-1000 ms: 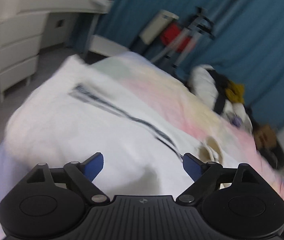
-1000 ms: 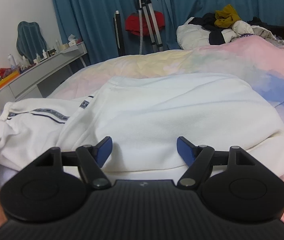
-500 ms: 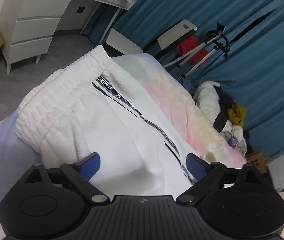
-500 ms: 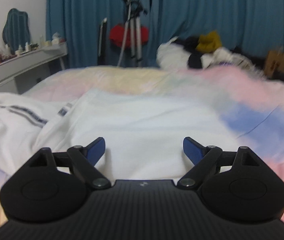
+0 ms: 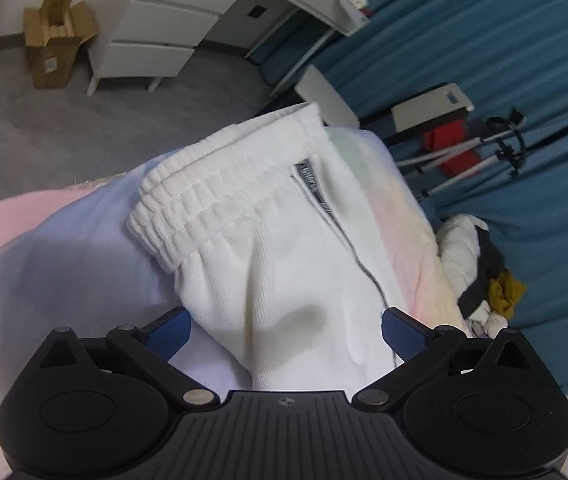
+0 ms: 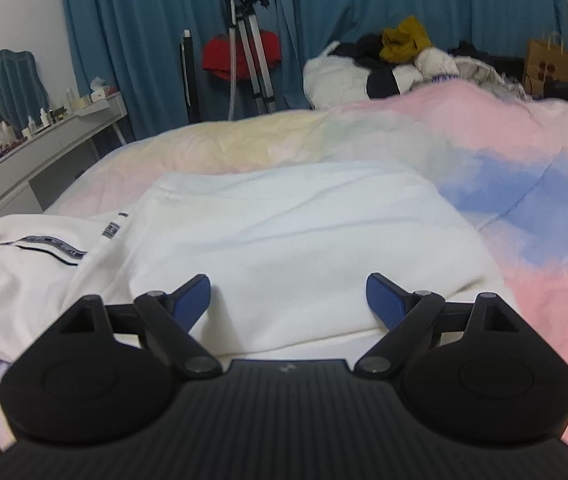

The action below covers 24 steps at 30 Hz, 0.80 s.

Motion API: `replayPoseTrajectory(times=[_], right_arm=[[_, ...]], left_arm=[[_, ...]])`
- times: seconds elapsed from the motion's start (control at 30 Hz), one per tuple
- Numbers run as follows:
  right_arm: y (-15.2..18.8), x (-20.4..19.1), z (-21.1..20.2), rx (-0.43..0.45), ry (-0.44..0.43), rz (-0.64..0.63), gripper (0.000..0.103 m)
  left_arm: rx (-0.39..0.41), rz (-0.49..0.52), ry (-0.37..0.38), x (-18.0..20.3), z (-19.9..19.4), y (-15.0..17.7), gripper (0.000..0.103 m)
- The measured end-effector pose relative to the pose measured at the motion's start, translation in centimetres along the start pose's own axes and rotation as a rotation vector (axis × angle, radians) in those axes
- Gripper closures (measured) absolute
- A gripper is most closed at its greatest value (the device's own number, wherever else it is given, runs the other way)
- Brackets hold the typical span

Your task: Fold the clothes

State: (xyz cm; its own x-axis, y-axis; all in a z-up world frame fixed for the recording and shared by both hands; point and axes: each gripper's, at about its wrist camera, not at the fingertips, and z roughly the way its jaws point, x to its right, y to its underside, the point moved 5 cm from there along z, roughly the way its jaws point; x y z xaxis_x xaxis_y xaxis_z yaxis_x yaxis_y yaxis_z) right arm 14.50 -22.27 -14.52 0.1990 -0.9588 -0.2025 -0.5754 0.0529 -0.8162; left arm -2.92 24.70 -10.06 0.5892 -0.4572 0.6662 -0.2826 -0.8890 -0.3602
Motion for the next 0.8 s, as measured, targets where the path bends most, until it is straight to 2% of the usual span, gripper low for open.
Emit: replayPoseTrajectory(times=[0.07, 0.13, 0.2, 0.3, 0.33, 0.37, 0.43, 0.53, 0.7, 0.8], right_arm=[[0.1, 0.3, 0.2, -0.015, -0.001, 0.009, 0.017], [-0.1, 0.3, 0.0, 0.000, 0.009, 0.001, 0.017], [-0.4, 0.3, -0.3, 0.014, 0.020, -0.007, 0.017], [-0.2, 0.4, -0.2, 0.023, 0.042, -0.031, 0.017], [0.0, 0.5, 0.1, 0.013, 0.040, -0.032, 0.017], [0.2, 0.7, 0.4, 0.003, 0.038, -0.034, 0.017], [0.7, 0.9, 0.6, -0.004, 0.032, -0.036, 0.017], [0.9, 1.2, 0.2, 0.004, 0.025, -0.031, 0.017], [-0.7, 2.7, -1.9, 0.064, 0.043, 0.049, 0.017], [-2.5, 3.8, -3.4, 0.094, 0.075, 0.052, 0.017]], left_arm=[[-0.035, -0.029, 0.009, -0.5, 1.9, -0.4, 0.003], [-0.095, -0.078, -0.016, -1.1, 3.9, -0.6, 0.008], [-0.085, -0.089, -0.021, -1.5, 4.8, -1.0, 0.012], [-0.027, -0.021, -0.022, -0.8, 4.7, -1.4, 0.044], [-0.016, 0.003, -0.021, -0.5, 4.7, -1.4, 0.060], [-0.003, 0.030, -0.021, -0.2, 4.6, -1.4, 0.071], [0.032, 0.112, -0.029, 1.0, 4.0, -1.2, 0.082], [0.134, 0.283, -0.005, 4.4, 2.0, -0.4, 0.085], [0.274, 0.479, 0.064, 10.4, -1.6, 2.4, 0.086], [0.348, 0.591, 0.114, 15.7, -2.9, 5.1, 0.086]])
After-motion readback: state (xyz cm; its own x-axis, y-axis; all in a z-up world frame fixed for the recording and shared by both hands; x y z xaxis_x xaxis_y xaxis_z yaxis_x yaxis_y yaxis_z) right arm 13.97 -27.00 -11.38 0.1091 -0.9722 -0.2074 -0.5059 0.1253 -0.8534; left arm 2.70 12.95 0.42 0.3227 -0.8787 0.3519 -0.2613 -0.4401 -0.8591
